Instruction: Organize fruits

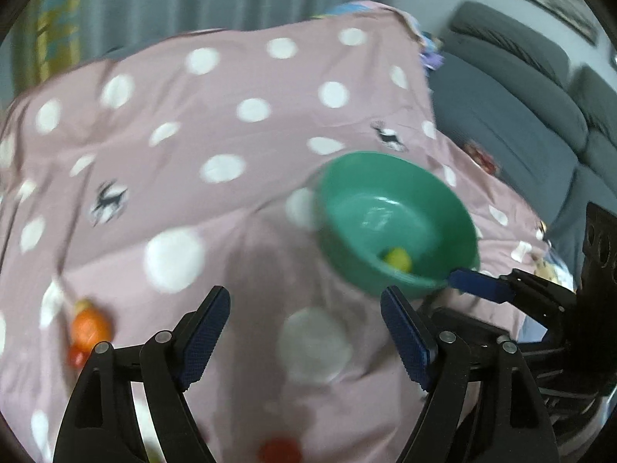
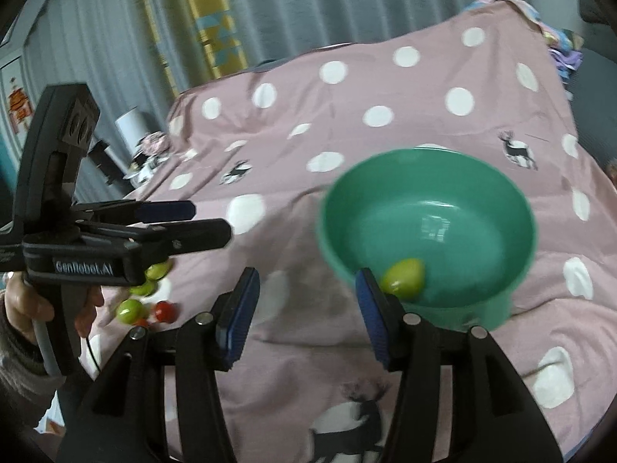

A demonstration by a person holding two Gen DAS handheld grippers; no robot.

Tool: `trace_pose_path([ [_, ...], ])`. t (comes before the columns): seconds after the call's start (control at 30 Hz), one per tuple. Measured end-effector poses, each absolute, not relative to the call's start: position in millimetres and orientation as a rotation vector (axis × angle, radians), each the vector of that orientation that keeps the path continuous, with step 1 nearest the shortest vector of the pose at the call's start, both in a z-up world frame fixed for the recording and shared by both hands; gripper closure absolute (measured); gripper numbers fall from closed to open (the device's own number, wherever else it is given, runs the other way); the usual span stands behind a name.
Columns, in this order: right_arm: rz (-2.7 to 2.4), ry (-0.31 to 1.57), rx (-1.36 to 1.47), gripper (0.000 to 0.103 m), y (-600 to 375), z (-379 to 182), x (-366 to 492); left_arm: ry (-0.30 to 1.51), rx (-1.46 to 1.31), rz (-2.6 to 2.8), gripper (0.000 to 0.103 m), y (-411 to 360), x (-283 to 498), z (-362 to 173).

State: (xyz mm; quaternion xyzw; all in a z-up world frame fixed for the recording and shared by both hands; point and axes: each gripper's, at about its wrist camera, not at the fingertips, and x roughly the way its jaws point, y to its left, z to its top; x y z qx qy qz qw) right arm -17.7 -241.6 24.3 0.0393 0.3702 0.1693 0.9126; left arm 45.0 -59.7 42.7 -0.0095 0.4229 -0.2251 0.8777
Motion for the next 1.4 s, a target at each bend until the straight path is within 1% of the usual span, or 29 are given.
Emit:
trace_pose_path([
  [0.33,0.504,0.79,0.015,0.049,-189,25,-27,0.924,-0.111,-0.246,0.022,54,11,28],
  [0.53,0.593,0.835,-0.017,0.049,-161,15,-29,0.991,-0.132,-0.228,0.022,77,-13,4],
  [0.7,0.682,0.888,-0.065,0.049,-132,2,-32,1.04,-0.148,-0.269,0.023,77,-29,-12],
  [0.8,0.696,0.921,-0.088,0.049,-118,-9,-31,1.038,-0.119,-0.317,0.023,71,-37,-14],
  [1.03,0.743,0.996,0.008,0.049,-104,-27,-17,1.048,-0.04,-0.405,0.023,47,-46,-23],
  [1.1,0.752,1.012,0.039,0.05,-100,-31,-12,1.044,-0.039,-0.419,0.025,44,-45,-22],
  [1.17,0.761,1.024,0.058,0.052,-95,-34,-8,1.047,-0.043,-0.445,0.035,41,-44,-22],
  [1.27,0.773,1.04,0.064,0.053,-89,-37,-3,1.057,-0.04,-0.467,0.037,37,-44,-24],
  [1.4,0.793,1.084,0.066,0.057,-81,-47,5,1.089,-0.052,-0.473,0.038,37,-41,-33],
])
